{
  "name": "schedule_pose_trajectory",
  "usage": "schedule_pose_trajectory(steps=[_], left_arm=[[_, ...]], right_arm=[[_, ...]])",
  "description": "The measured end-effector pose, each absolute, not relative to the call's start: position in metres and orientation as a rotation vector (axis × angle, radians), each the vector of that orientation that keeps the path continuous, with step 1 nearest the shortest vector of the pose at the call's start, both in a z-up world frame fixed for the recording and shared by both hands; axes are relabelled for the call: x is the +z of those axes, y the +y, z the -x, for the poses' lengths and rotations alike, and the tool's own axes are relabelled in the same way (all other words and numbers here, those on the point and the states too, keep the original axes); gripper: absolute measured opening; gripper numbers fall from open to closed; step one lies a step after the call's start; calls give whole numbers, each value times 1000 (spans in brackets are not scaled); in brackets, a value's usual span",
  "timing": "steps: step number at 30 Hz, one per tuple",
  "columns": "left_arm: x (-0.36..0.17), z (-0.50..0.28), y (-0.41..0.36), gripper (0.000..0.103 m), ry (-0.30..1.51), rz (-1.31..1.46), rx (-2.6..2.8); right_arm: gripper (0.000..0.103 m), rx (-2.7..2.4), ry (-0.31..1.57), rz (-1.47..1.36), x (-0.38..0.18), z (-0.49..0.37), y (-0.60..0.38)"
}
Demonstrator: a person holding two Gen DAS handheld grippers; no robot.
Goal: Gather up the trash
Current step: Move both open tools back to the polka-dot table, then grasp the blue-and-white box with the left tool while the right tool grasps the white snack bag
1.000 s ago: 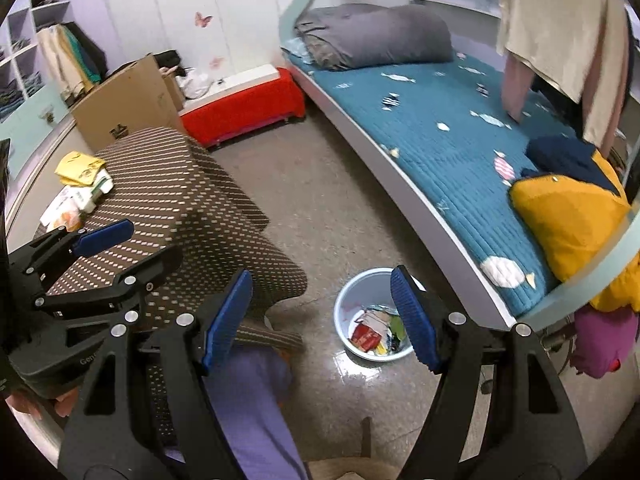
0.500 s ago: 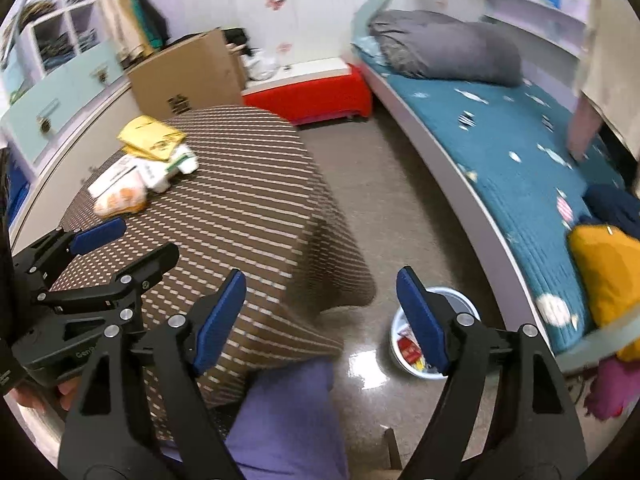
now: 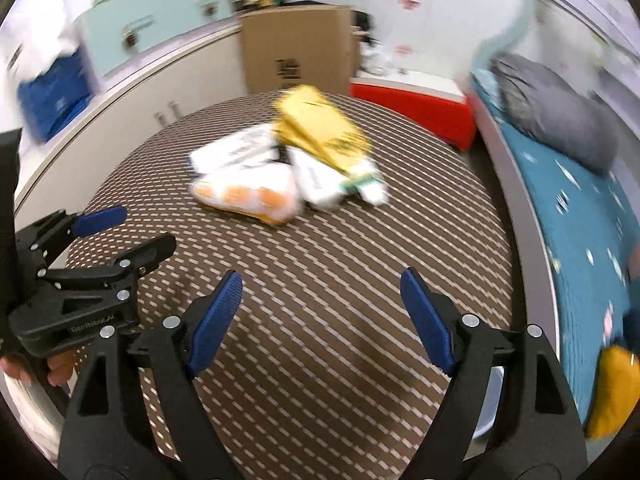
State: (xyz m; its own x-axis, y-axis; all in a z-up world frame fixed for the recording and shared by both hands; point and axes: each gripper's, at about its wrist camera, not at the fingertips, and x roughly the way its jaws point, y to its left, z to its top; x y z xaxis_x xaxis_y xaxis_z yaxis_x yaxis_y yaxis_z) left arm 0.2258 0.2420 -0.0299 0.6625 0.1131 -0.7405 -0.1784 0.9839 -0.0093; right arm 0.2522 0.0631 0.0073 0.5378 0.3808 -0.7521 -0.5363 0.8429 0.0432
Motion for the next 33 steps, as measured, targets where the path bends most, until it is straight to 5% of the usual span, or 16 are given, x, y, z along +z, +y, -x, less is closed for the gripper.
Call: schedule_pose_trajectory(steps=[17,19,33], left_arm=[[-44,-216,348,79,870,191,332],[-45,-218,349,79,877,192,328],[-27,-288,289,91,853,58,92]], right_arm=[[79,691,867,694,-50,-320,210],[48,684,903,622,-50,-327,202],[43,763,950,138,9,-311,82]])
